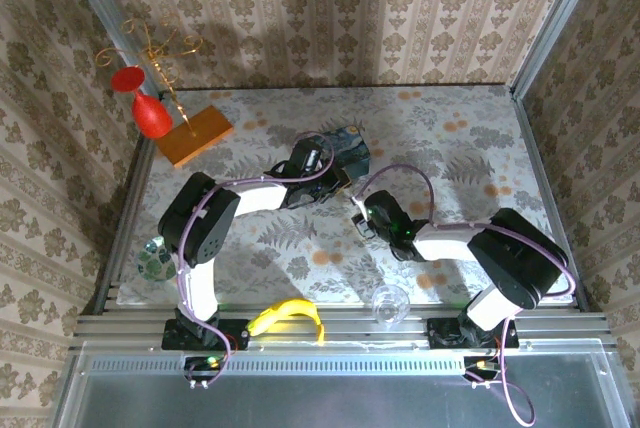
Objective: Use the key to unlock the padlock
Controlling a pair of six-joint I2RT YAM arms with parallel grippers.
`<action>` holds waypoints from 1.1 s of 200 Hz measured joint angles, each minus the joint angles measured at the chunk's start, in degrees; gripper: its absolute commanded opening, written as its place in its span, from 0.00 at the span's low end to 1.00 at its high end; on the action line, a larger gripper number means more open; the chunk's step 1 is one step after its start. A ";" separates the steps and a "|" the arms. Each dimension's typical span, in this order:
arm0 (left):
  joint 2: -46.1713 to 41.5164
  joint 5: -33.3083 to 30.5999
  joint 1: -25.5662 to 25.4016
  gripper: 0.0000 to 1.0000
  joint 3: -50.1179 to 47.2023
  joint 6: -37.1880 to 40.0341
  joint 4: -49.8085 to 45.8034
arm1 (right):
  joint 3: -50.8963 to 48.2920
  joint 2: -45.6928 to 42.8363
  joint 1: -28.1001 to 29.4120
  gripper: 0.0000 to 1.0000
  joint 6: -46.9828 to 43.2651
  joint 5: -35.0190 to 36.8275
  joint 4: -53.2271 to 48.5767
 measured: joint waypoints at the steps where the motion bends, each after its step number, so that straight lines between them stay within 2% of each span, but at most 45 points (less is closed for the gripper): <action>1: 0.00 0.04 0.00 0.00 0.00 -0.02 0.00 | 0.00 -0.04 0.04 0.35 -0.04 0.04 0.07; 106: -1.18 2.73 0.00 0.00 -0.76 -1.29 0.37 | 1.07 -1.16 1.75 0.35 -5.25 4.59 2.34; 137: -1.42 3.37 -0.02 0.00 -0.92 -1.73 0.37 | 2.47 -0.24 1.77 0.31 -6.19 4.96 2.32; 156: -1.49 3.74 -0.04 0.00 -0.92 -1.79 0.37 | 3.43 0.55 1.77 0.21 -7.04 5.01 2.21; 220: -1.51 3.63 0.07 0.00 -0.94 -1.90 0.35 | 5.33 2.93 1.77 0.20 -7.32 6.23 1.88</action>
